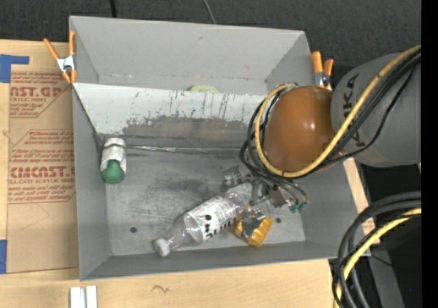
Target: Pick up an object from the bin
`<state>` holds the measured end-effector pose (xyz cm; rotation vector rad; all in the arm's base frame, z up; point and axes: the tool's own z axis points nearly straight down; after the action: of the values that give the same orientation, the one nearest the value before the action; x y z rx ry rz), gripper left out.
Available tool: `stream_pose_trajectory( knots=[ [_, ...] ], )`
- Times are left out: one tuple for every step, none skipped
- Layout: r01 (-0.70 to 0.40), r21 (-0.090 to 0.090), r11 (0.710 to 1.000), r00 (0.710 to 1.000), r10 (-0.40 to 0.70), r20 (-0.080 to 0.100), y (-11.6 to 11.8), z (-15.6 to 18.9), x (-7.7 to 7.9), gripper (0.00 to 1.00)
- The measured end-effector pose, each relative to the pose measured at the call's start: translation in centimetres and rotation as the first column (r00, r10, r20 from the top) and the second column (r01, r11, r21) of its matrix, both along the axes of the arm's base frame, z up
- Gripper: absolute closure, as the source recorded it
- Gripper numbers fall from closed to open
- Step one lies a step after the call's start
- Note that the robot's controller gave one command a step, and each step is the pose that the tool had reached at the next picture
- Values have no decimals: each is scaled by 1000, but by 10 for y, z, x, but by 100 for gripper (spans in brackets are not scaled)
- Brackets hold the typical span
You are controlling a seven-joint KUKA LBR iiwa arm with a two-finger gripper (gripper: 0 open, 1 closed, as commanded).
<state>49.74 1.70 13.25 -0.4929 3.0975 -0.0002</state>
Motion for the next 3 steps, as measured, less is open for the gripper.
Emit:
stream_pose_trajectory(
  knots=[
    [48, 0, 999, 999, -48, -4, -50, -9, 25, 100],
    [49, 1, 999, 999, -49, -4, -50, -9, 25, 0],
    [49, 1, 999, 999, -49, -4, -49, -9, 25, 0]
  ],
)
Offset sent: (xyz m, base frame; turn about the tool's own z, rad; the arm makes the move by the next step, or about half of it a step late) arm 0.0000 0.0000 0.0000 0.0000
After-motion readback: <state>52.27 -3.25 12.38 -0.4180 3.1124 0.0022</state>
